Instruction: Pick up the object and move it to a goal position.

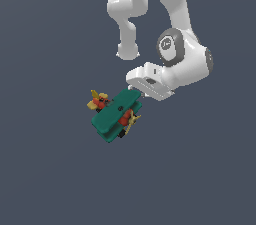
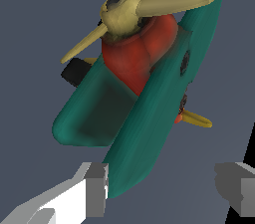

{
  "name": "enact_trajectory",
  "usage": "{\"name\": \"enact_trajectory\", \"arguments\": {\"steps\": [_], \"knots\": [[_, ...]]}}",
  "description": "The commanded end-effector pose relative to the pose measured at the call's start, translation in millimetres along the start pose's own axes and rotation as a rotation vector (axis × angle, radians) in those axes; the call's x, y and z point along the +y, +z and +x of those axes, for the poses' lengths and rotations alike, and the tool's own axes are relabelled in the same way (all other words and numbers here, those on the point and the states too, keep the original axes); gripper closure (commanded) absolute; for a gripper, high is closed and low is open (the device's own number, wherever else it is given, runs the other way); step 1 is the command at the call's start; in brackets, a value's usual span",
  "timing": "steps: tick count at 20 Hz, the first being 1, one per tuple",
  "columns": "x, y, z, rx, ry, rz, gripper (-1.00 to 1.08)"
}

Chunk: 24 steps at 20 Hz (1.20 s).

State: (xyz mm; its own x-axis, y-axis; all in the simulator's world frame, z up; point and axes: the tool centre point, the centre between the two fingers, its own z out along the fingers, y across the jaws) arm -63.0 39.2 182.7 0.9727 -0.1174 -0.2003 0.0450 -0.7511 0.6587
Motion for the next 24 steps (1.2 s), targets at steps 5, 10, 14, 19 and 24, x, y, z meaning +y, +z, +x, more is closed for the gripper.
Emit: {"name": "enact_trajectory", "arguments": {"steps": [5, 10, 14, 19, 24], "knots": [[6.5, 8.4, 4.6, -0.002, 0.024, -0.038, -0.60], [2.8, 9.9, 6.1, 0.003, 0.032, -0.074, -0.60], [-1.8, 11.2, 8.1, 0.013, 0.042, -0.120, -0.60], [-7.8, 12.4, 10.9, 0.030, 0.056, -0.182, -0.60], [-11.8, 13.0, 13.0, 0.044, 0.068, -0.226, -0.60]]}}
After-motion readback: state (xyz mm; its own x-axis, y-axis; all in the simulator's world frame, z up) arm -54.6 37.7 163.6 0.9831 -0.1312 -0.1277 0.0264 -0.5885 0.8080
